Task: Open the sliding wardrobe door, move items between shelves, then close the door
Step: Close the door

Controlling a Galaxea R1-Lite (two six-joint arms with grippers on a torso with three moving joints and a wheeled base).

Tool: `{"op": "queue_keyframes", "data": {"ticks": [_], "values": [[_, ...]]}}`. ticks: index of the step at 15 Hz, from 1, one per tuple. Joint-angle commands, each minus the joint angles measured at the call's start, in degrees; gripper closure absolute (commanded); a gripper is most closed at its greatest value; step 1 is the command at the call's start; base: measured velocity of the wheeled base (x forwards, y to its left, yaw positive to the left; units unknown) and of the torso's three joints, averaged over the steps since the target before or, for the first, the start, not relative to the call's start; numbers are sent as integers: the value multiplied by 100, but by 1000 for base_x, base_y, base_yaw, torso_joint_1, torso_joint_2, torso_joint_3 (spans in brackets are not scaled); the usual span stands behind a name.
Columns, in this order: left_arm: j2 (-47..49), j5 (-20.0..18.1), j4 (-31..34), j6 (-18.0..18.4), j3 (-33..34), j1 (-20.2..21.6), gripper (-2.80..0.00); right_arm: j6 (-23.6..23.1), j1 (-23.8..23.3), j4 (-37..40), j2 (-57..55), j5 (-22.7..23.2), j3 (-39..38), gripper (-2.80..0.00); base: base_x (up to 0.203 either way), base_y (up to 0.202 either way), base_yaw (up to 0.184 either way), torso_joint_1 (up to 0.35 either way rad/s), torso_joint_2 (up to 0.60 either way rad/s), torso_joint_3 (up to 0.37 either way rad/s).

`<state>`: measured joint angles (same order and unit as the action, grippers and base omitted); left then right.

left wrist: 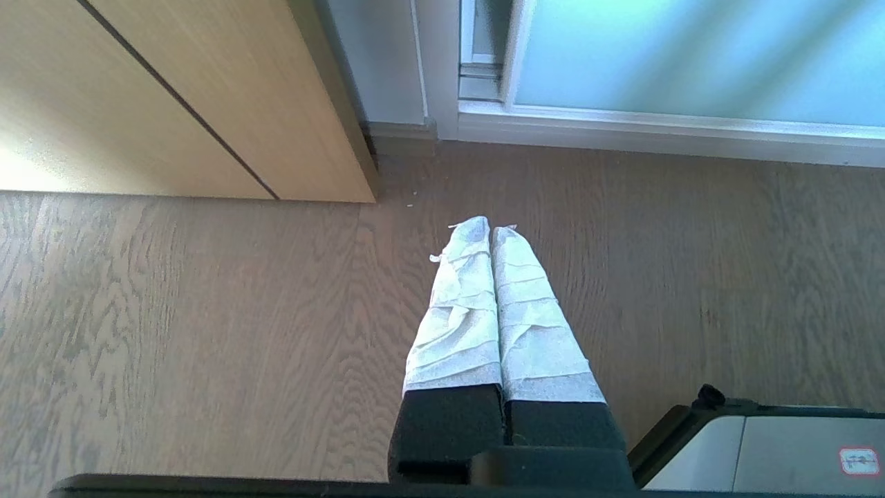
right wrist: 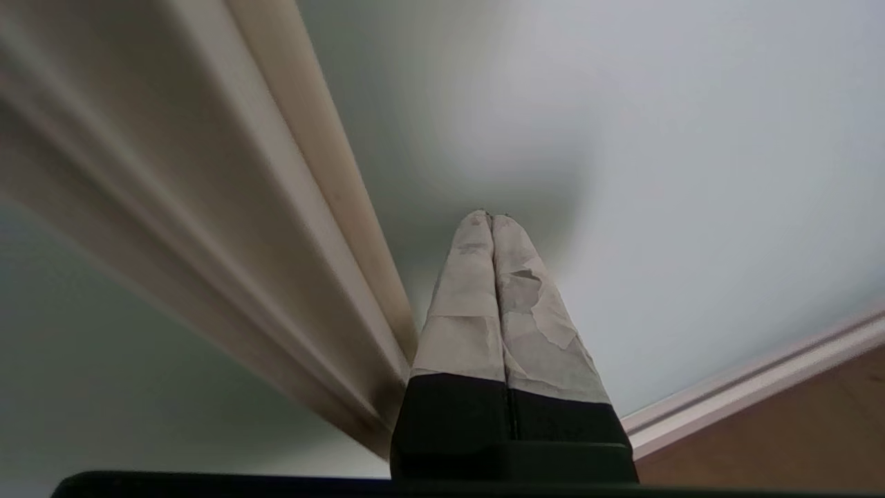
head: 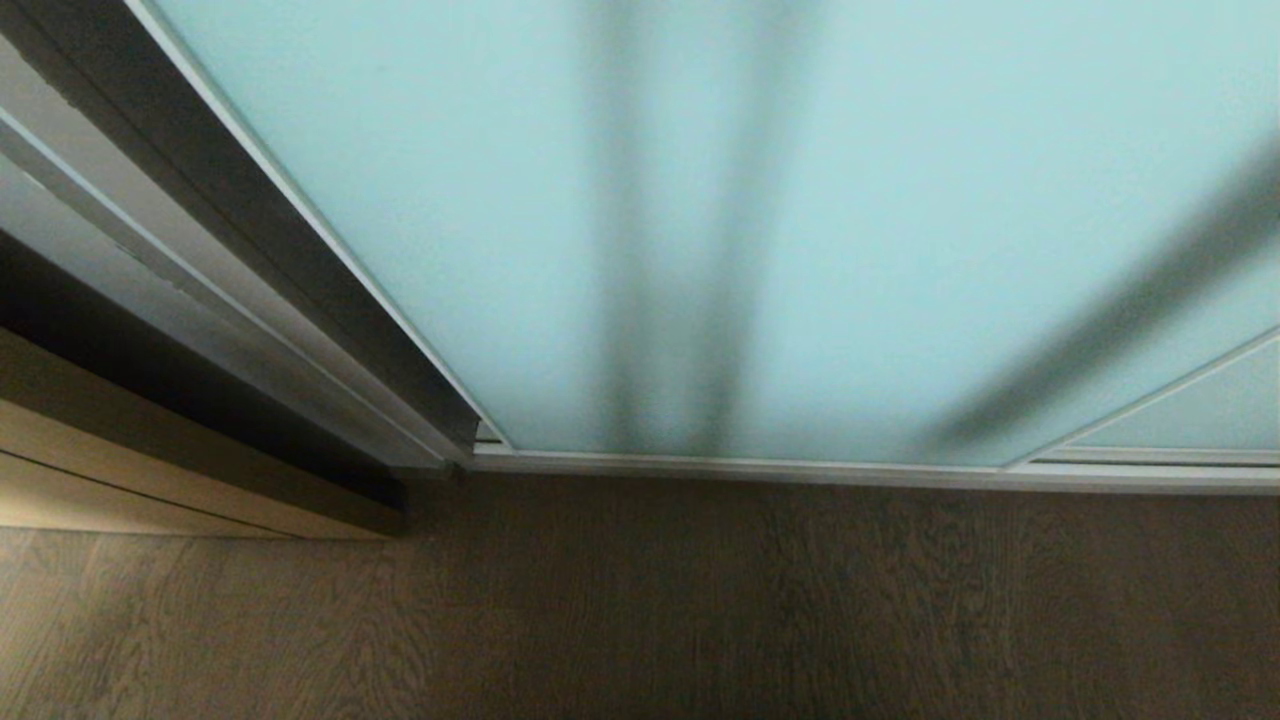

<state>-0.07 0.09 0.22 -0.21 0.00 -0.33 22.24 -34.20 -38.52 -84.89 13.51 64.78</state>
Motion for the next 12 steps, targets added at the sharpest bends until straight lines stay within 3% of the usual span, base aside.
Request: {"op": "queue_keyframes", "data": {"ticks": [1, 12], "values": [[-1, 0, -4, -6, 9, -2, 0, 0, 167, -33, 360, 10, -115, 0, 0, 0, 0, 0, 0, 0], [-1, 0, -2, -6, 9, -2, 0, -18, 168, -94, 394, -6, -325, 0, 0, 0, 0, 0, 0, 0]]}}
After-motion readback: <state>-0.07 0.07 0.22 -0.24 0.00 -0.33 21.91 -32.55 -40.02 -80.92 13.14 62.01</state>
